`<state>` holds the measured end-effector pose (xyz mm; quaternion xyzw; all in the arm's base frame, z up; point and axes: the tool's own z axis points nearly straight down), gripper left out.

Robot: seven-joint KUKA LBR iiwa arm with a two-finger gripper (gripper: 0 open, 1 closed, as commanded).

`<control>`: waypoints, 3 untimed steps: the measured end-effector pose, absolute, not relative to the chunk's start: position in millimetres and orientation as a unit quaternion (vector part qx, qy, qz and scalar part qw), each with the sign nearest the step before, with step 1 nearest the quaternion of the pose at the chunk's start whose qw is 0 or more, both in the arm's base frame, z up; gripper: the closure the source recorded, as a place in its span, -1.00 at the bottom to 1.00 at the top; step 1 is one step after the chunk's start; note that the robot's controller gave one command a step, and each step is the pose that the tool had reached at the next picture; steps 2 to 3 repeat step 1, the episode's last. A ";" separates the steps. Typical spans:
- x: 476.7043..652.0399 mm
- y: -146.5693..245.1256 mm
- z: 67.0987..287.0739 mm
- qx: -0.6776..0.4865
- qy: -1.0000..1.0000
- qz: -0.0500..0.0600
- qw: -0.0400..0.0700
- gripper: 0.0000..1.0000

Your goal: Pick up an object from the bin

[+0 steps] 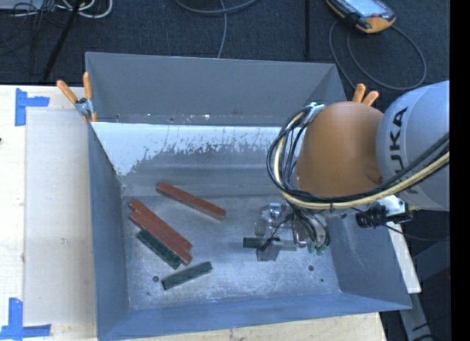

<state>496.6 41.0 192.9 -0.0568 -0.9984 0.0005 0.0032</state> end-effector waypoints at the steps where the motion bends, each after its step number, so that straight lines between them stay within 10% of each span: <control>1: 490.6 48.3 238.2 -0.060 -0.998 0.000 0.000 1.00; 3: 490.6 48.3 238.2 -0.060 -0.998 0.000 0.000 1.00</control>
Offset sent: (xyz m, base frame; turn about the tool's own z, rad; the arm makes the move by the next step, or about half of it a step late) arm 0.0334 0.0011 0.0782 -0.0354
